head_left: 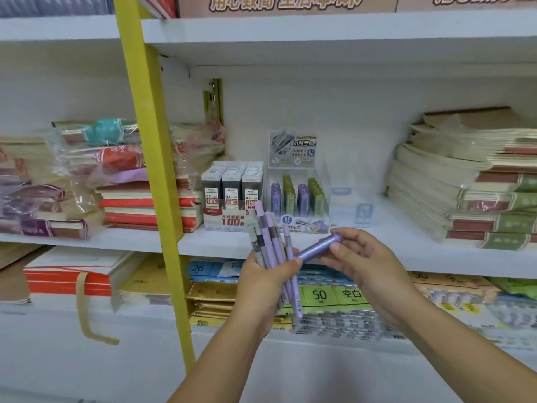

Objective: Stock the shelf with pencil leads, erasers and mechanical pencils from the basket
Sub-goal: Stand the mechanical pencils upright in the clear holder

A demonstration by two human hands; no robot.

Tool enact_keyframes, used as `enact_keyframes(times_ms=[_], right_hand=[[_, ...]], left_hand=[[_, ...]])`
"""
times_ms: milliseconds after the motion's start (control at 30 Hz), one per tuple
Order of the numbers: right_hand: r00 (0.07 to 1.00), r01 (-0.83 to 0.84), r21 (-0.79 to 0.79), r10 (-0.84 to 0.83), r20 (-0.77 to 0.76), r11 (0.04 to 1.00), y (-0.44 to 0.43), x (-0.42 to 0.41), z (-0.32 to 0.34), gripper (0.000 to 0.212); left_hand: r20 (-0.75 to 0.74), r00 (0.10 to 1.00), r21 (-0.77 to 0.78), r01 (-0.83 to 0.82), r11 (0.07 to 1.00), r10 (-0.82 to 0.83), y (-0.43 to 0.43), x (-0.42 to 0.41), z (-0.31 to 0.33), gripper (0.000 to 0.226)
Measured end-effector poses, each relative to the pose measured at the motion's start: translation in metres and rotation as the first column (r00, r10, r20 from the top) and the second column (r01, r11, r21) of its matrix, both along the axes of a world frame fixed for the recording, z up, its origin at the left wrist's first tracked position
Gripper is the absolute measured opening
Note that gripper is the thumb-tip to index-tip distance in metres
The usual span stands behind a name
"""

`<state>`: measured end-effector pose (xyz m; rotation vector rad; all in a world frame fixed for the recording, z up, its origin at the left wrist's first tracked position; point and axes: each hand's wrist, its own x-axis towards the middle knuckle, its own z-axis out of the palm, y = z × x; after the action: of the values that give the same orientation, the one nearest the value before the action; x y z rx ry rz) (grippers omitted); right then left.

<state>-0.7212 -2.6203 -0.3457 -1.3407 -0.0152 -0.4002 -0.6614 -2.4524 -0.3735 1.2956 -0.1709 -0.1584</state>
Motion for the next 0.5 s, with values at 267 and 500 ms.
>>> enact_keyframes(times_ms=[267,500], right_hand=[[0.983,0.170,-0.475,-0.117,0.139,0.864,-0.014,0.028,0.060,0.022],[0.953,0.304,-0.774,-0.163,0.257,0.556,-0.034,0.107,0.144,0.025]], left_hand=[[0.019,1.000,-0.078,-0.005,0.997,0.007,-0.005,0.016,0.014,0.028],[0.031,0.997,-0.123,-0.062,0.991,0.066,0.004,0.037,0.032,0.025]])
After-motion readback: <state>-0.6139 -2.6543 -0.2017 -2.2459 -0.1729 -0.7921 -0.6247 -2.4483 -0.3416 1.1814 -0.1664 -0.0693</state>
